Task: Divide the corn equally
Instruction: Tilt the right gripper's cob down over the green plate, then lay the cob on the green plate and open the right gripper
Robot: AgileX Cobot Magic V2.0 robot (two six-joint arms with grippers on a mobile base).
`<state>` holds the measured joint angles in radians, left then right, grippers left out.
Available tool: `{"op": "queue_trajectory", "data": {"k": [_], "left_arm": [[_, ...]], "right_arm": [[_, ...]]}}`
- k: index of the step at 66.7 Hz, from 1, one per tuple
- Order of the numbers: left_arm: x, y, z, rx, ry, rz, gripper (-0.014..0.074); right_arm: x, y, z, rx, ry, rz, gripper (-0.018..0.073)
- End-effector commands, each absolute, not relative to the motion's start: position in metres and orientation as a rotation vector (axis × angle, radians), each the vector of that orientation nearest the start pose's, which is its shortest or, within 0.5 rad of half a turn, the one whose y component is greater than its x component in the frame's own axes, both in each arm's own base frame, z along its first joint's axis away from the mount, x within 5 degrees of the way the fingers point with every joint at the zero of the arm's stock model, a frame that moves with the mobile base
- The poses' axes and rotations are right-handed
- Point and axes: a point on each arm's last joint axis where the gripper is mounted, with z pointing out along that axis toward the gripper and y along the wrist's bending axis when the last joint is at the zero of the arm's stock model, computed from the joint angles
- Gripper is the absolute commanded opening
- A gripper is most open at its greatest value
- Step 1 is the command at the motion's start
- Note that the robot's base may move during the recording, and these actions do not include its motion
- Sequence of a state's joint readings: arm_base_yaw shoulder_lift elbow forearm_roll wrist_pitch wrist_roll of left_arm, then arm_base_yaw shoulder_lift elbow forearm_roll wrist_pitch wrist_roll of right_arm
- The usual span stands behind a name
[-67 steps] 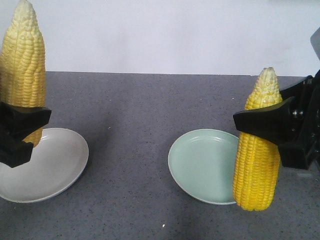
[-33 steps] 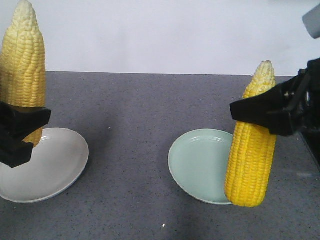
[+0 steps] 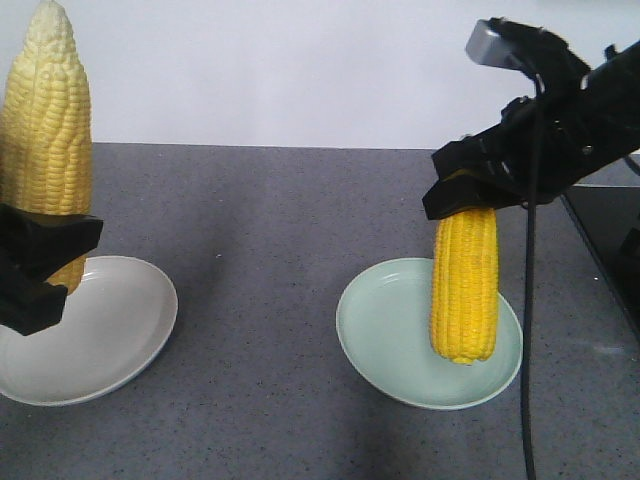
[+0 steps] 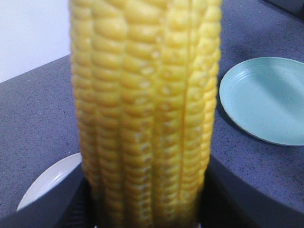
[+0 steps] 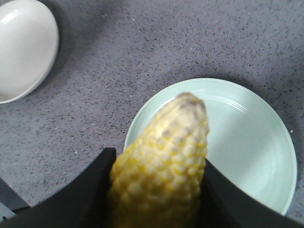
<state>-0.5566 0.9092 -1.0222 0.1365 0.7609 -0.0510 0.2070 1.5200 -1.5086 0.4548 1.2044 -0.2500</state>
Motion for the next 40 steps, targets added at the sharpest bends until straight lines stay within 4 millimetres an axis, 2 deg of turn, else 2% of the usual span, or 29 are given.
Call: {"op": "queue_trajectory", "data": {"k": [1,18,40], "left_arm": [[0.153,-0.085,0.407,0.556,1.957,-0.227,0.0317],[0.153,-0.085,0.407,0.556,1.957,-0.227,0.0317],[0.153,-0.085,0.407,0.556,1.957,-0.227,0.0317]], "right_arm": [[0.31,0.104,0.38,-0.489,2.545,0.628,0.0172],[0.35,0.112,0.337,-0.474,2.666,0.639,0.0173],[0.375,0.115,0.29,-0.428,2.804,0.629,0.0179]]}}
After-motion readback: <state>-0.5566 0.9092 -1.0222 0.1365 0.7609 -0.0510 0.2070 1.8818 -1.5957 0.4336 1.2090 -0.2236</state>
